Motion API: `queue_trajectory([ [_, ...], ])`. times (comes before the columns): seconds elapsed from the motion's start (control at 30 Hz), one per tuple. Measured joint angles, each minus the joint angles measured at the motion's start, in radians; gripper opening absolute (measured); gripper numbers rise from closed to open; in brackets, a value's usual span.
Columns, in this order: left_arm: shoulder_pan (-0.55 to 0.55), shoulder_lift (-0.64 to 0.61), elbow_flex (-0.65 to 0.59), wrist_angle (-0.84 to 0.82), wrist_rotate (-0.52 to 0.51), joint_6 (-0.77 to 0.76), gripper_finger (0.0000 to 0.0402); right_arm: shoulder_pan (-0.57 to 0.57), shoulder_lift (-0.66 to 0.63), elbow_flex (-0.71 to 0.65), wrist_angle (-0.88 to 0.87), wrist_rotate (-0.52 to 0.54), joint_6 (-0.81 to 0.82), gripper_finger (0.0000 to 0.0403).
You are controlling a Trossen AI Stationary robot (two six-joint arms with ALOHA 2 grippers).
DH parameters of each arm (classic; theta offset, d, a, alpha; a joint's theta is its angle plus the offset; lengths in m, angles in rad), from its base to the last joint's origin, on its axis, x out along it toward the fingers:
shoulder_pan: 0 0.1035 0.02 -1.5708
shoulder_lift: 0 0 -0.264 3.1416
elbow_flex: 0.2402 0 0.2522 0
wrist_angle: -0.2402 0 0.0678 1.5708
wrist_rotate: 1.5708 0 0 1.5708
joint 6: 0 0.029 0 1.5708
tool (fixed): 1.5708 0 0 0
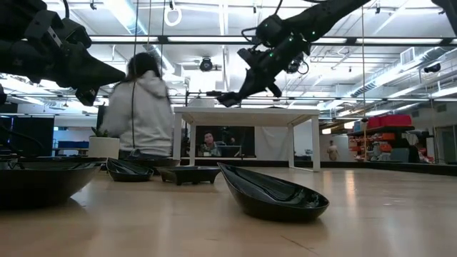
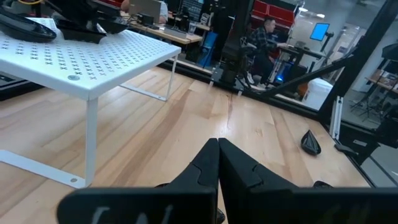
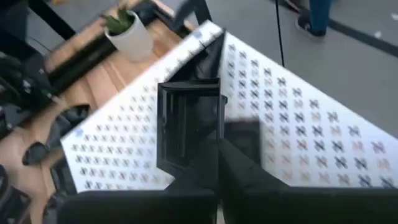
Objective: Pick & Place Mini shaped plates
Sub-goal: Stack the black square plate on top of the other black square plate on the shelf, then stack the black drop-shaped plate on top of the other black drop-shaped plate on the shelf
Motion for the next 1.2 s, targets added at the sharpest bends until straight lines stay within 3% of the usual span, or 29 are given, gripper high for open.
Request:
queue_trajectory([
  [0.73, 0.000, 0.000, 0.000, 0.000, -0.001, 0.000, 0.0007, -0.028, -0.024, 0.001, -0.070, -0.040, -0.068, 0.0023],
  [0.93, 0.000, 0.000, 0.000, 0.000, -0.001, -0.002, 0.0007, -0.029, -0.024, 0.001, -0.066, 0.102, -0.063, 0.0067],
  [1.07, 0.000, 0.000, 0.000, 0.000, -0.001, -0.002, 0.0007, -0.019, -0.028, 0.001, -0.026, 0.130, -0.090, 0.0090],
  [1.2, 0.000, 0.000, 0.000, 0.000, 0.000, -0.003, 0.0007, 0.059, -0.058, 0.001, -0.002, 0.160, -0.125, 0.0092],
])
